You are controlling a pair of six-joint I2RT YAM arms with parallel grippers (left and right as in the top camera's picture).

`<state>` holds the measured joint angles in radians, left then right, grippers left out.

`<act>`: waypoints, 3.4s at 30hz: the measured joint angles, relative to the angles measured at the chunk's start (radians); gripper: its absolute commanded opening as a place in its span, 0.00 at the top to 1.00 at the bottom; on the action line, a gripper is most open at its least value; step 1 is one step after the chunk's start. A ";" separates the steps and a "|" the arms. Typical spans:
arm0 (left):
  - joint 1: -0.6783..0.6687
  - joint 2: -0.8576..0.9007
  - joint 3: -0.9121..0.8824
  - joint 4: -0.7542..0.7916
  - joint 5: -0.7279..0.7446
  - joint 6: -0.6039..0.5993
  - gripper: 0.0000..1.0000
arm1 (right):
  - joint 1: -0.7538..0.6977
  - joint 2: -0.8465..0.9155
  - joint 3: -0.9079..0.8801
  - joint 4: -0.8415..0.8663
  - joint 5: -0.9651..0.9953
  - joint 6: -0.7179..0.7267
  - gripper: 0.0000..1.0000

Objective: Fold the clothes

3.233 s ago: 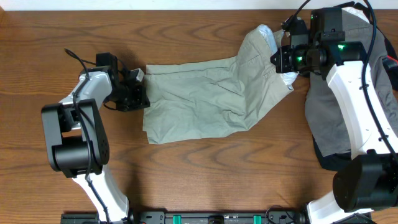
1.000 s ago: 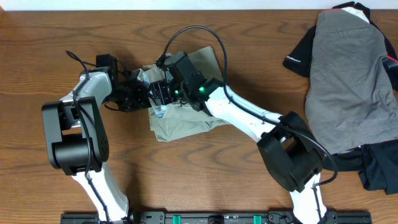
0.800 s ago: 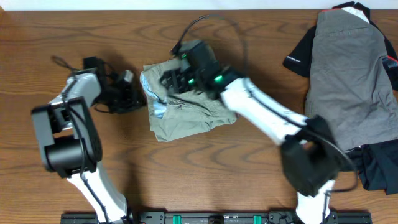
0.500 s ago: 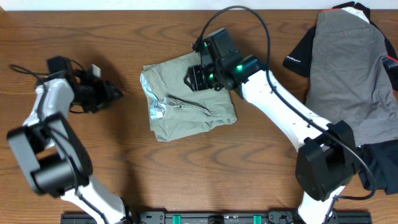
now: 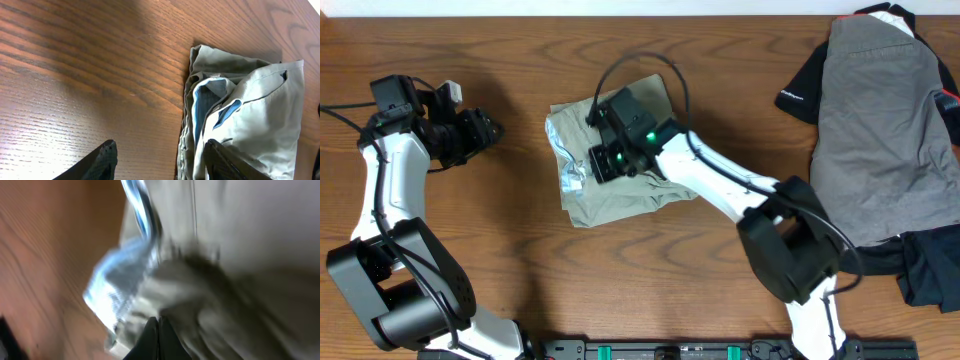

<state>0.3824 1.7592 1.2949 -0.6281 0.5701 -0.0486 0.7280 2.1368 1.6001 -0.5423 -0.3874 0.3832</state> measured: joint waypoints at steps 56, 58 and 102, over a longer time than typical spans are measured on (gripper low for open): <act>-0.292 0.165 0.000 -0.071 -0.058 0.242 0.21 | -0.502 -0.370 0.040 -0.284 -0.075 -0.161 0.56; -0.308 0.166 0.000 -0.064 -0.058 0.254 0.21 | -0.502 -0.370 0.040 -0.284 -0.076 -0.161 0.56; -0.078 0.311 -0.013 0.621 0.065 -0.636 0.94 | -0.502 -0.370 0.040 -0.314 -0.059 -0.190 0.53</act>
<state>0.3046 2.0705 1.2823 -0.0067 0.6353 -0.6849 0.2264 1.7668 1.6402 -0.8562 -0.4461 0.1928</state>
